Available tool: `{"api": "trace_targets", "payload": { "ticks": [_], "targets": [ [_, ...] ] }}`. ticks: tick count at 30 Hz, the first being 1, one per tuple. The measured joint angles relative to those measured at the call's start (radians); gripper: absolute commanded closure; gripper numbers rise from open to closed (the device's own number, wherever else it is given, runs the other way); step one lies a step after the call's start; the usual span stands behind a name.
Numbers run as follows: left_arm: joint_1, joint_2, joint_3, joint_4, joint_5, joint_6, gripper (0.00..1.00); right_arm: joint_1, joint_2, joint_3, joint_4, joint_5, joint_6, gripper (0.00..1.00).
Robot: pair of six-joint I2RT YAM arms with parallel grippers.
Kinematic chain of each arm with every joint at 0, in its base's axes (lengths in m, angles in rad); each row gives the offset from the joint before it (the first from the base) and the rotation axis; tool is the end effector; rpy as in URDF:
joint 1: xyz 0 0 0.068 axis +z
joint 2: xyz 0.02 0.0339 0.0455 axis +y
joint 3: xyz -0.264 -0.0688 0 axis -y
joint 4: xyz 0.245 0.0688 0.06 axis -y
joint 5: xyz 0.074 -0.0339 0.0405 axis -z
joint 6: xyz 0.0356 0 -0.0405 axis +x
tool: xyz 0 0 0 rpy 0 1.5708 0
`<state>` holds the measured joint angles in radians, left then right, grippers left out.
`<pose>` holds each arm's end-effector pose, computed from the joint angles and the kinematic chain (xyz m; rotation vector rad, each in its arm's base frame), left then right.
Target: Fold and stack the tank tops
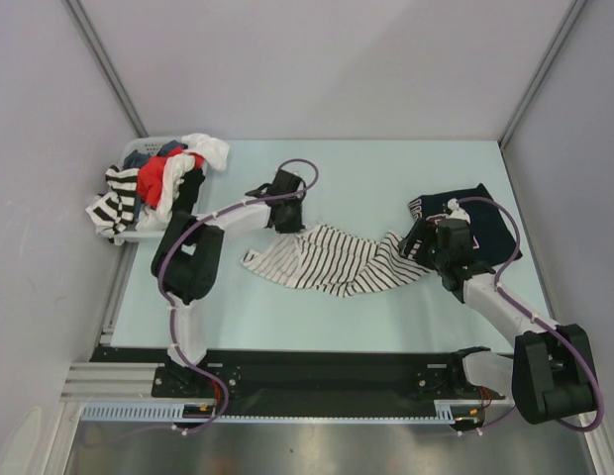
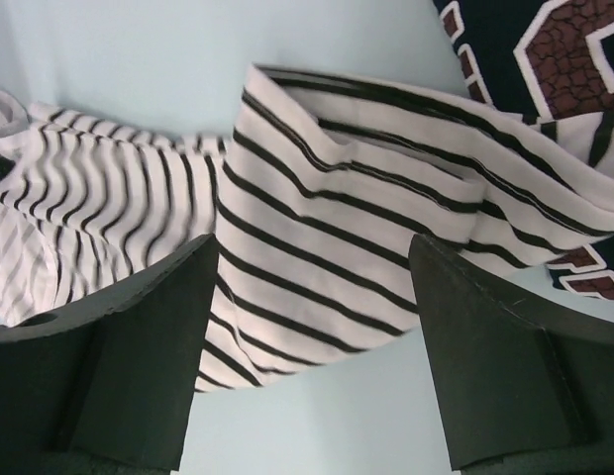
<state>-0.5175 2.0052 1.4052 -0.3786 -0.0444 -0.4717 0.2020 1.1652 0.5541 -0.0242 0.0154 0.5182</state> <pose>0.3730 -0.2105 0.1733 0.0416 2.5809 -0.3233 0.2344 0.0474 0.1996 0.3601 2.2035 0.3813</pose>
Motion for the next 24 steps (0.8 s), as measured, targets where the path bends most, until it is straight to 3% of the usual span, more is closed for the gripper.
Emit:
{"api": "trace_targets", "payload": {
  "ticks": [5,6,7,8,9,13,17,21,24],
  "targets": [
    [0.186,-0.094,-0.153,0.038,0.016,-0.018,0.99,0.014,-0.001,-0.023,0.045,-0.042,-0.016,0.19],
    [0.233,-0.129,-0.192,0.046,-0.001,-0.026,0.92,0.019,-0.001,-0.025,0.053,-0.050,-0.019,0.19],
    [0.267,-0.157,-0.217,0.049,-0.019,-0.028,0.74,0.027,-0.001,-0.027,0.063,-0.060,-0.024,0.19],
    [0.301,-0.193,-0.245,0.053,-0.047,-0.034,0.11,0.039,0.000,-0.028,0.071,-0.069,-0.027,0.19],
    [0.325,-0.227,-0.268,0.059,-0.072,-0.043,0.01,0.053,0.001,-0.028,0.080,-0.078,-0.032,0.19],
    [0.330,-0.332,-0.320,0.084,-0.109,-0.089,0.00,0.115,0.023,-0.027,0.118,-0.096,-0.058,0.20],
    [0.271,-0.406,-0.381,0.132,-0.097,-0.095,0.00,0.177,0.089,-0.002,0.125,-0.113,-0.077,0.27],
    [0.188,-0.517,-0.473,0.142,-0.104,-0.096,0.00,0.266,0.192,0.119,0.072,-0.060,-0.105,0.35],
    [0.134,-0.655,-0.574,0.164,-0.100,-0.097,0.00,0.348,0.291,0.278,0.005,-0.008,-0.128,0.35]
  ]
}}
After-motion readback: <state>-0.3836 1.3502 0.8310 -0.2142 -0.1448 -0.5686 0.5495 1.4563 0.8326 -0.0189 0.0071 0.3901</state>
